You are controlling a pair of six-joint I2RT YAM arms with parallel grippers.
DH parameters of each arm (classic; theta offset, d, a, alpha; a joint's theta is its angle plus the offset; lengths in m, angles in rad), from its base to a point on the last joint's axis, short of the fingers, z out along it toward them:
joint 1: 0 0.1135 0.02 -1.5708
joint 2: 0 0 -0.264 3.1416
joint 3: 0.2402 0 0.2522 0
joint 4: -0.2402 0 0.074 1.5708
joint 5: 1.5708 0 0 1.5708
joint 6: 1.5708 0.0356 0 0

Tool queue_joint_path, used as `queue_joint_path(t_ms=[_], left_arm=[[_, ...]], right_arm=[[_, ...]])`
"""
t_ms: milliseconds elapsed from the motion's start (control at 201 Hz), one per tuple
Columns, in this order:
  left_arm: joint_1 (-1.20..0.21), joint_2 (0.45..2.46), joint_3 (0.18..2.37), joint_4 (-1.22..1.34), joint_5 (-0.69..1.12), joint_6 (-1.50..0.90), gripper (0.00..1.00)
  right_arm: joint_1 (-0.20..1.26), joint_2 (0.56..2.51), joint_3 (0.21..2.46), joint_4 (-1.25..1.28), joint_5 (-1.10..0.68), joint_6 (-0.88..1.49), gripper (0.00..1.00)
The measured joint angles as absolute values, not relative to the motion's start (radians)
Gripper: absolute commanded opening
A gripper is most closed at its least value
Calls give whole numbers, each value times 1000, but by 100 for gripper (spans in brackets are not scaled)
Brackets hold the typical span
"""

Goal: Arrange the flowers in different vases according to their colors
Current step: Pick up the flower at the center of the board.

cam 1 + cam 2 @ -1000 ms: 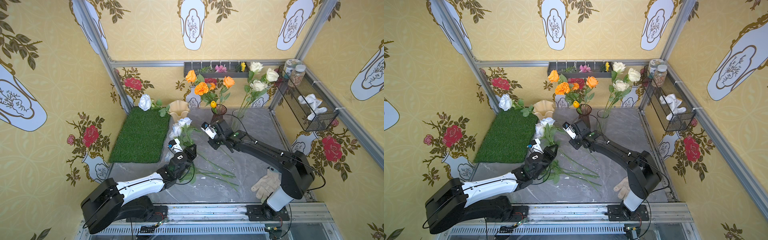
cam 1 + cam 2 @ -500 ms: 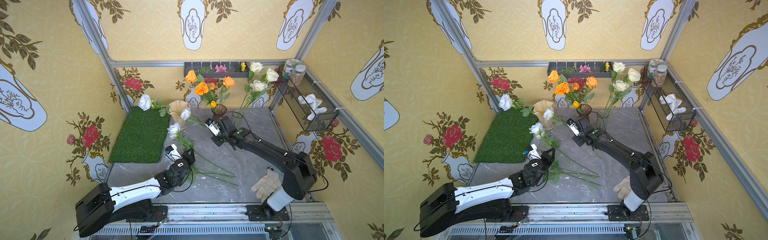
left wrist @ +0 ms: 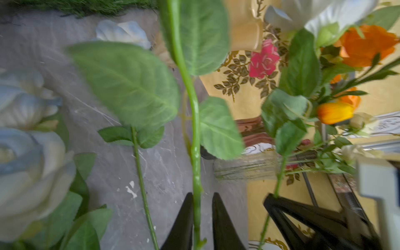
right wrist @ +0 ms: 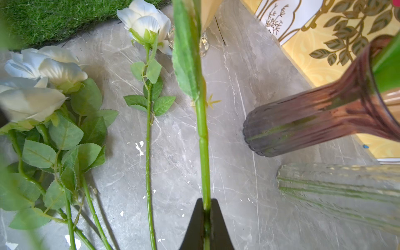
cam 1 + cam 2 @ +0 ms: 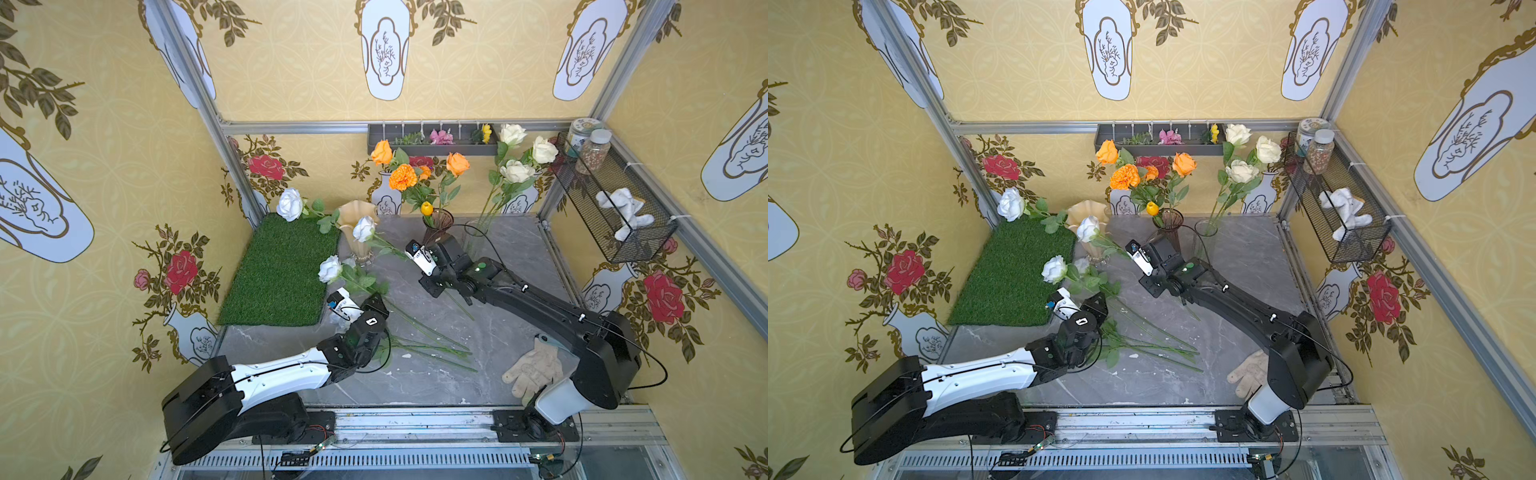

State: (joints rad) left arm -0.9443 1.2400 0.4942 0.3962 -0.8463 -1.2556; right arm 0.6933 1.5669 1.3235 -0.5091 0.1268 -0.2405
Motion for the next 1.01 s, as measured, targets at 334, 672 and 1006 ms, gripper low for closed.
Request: queue_joint_path(t_ms=[334,672,1006], left_arm=[[-949,1230,560,436,-733,-1197,89],[-1086,1086,521,448,-723,-1132,90],[-1092,1102,634,523,-612,-1017,67]], right_arm=[[661,1474,1382,-608,4,-122,0],[592,1413,1399,-692,-212,2,0],[577,1372,1363,-683,-449,77,0]])
